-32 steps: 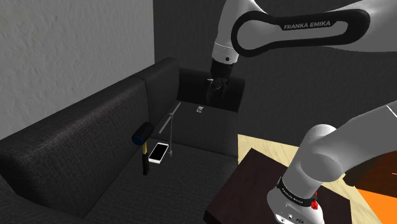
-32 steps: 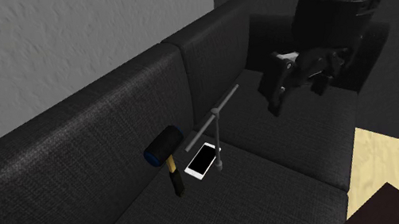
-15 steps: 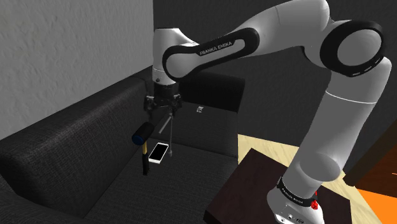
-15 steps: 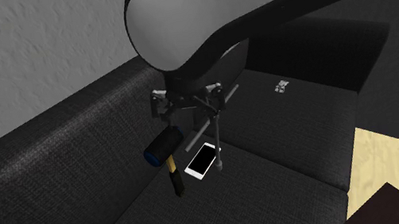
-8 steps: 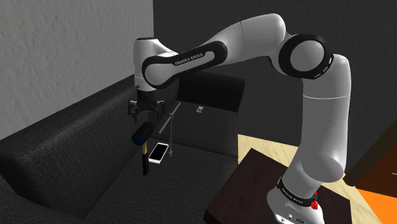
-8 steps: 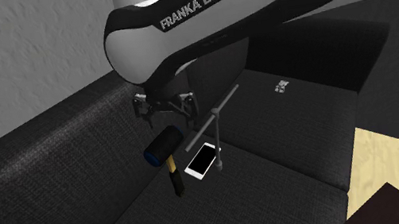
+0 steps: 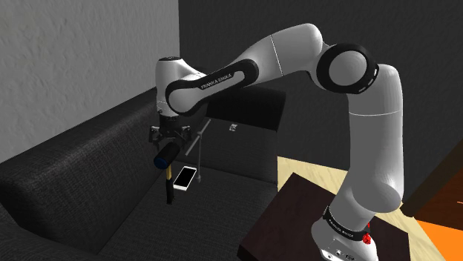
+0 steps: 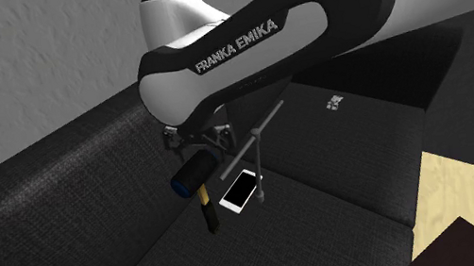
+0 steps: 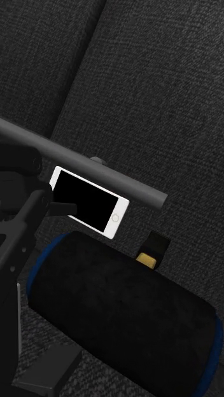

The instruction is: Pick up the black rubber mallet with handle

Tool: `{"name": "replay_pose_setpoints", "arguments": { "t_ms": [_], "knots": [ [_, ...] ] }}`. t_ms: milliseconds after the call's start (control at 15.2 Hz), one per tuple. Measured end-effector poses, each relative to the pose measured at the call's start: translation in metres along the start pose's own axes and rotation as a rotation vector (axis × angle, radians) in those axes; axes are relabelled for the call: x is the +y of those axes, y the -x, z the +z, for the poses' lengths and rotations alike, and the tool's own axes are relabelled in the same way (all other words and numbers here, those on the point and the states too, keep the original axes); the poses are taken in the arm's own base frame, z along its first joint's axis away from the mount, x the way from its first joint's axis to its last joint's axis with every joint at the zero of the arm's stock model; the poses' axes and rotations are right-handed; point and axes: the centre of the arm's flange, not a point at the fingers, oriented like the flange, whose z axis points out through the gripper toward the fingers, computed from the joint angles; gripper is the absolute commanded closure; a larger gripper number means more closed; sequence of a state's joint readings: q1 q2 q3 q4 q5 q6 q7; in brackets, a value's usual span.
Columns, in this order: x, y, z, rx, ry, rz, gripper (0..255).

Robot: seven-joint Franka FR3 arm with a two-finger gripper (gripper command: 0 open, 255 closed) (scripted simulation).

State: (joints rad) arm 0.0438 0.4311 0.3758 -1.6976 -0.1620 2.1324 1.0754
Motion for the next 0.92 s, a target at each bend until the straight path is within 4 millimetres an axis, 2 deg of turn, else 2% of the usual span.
{"name": "replay_pose_setpoints", "arguments": {
  "t_ms": [660, 924],
  "knots": [
    [0.000, -0.001, 0.000, 0.002, -0.003, 0.000, 255],
    [0.000, -0.001, -0.013, 0.000, 0.000, 0.000, 255]
  ]
}}
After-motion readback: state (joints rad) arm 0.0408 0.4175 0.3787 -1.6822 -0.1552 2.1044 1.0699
